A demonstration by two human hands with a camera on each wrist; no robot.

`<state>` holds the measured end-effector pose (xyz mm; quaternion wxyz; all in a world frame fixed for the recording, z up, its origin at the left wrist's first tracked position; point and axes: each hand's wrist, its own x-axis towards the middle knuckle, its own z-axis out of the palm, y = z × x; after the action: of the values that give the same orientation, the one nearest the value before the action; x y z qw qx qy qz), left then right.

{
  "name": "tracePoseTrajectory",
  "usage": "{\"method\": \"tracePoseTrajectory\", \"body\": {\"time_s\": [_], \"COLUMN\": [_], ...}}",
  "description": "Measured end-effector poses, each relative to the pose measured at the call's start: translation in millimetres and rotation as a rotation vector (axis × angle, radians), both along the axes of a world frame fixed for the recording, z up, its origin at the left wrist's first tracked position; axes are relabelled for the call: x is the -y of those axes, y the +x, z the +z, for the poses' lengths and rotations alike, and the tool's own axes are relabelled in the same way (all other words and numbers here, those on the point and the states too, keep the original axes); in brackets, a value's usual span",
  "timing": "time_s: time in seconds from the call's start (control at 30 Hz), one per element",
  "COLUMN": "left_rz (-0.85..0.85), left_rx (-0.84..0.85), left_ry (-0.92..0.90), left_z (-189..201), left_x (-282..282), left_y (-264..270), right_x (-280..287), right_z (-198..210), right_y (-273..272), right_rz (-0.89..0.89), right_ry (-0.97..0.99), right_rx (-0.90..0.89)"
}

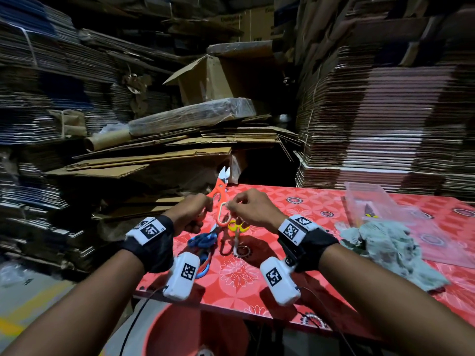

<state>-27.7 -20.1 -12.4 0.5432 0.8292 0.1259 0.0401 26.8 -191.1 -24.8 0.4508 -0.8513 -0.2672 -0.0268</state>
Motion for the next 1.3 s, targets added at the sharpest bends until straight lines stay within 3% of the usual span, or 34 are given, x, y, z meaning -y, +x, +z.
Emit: {"method": "tracePoseTrajectory", "body": {"time_s": [0.3, 0.43, 0.63, 0.8, 0.97, 1.03, 1.17, 1.3], "left_rz": [-0.051, -0.153, -0.214, -0.187, -0.277, -0.305, -0.303, -0.271], "left_rx": [0.248, 0.304, 0.529, 0.592, 0.530, 0.522, 0.393, 0.461], "left_ry": [0.060, 0.033, 0.058, -0.137, -0.726, -0.835, -0.777, -0.734], "left_z": [-6, -8, -7, -5, 6, 10, 5, 1], "left_x": [29, 46, 58, 65, 94, 109, 146, 176], "left_y": [3, 1, 5, 18, 25, 25, 29, 31], "right_x": [39, 65, 114, 145, 154, 155, 156, 160], "right_z": [9, 17, 30, 26, 23, 22, 20, 18], "right_y": [-2, -10, -22, -31, -37, -40, -41, -44], "right_rz": [0.043, 0.032, -0.017, -0.035, -0.082, -0.115, -0.128, -0.097], "right_ry": [0.076, 0.042, -0.065, -0.012, 0.121, 0.156, 0.202, 0.220], "right_rx": [0.030, 0.070, 0.171, 0.145, 0.172, 0.177, 0.173, 0.148]}}
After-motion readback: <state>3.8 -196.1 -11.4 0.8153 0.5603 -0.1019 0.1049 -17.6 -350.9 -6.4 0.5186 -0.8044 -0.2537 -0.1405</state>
